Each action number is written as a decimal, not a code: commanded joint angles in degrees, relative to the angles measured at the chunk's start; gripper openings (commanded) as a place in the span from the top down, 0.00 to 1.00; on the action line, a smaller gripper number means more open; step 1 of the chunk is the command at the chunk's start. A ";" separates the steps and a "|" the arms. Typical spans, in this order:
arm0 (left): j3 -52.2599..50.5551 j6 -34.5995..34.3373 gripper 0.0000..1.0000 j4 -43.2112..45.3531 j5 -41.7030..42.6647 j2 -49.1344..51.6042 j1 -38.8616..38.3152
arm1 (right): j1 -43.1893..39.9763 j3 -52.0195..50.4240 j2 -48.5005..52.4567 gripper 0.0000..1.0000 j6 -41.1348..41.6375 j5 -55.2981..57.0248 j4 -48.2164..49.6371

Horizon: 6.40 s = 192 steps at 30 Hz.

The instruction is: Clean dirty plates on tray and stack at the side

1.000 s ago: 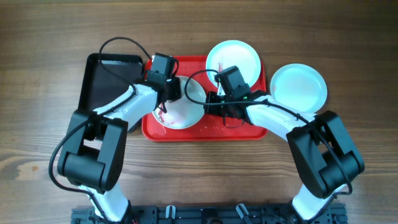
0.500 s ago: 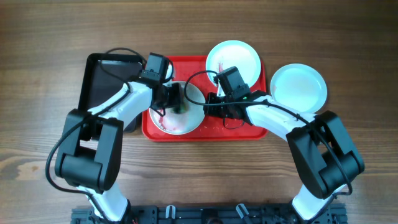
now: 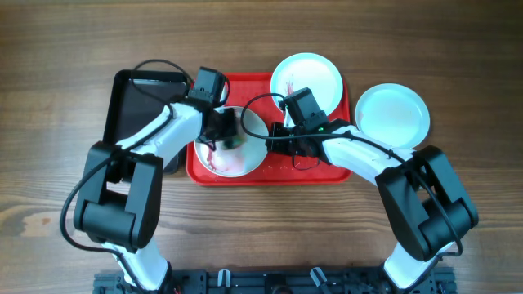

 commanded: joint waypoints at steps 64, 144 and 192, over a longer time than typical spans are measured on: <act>1.27 -8.76 0.96 -5.22 -3.74 1.33 -11.21 | -0.15 -0.07 1.14 0.96 -1.05 -0.11 -0.63; -3.56 3.52 0.96 0.35 18.21 1.44 3.67 | -2.36 -0.07 6.16 0.96 0.26 -7.19 3.96; -3.56 4.44 0.96 4.52 15.39 1.44 3.69 | -2.40 -0.07 6.16 0.96 0.22 -7.61 3.91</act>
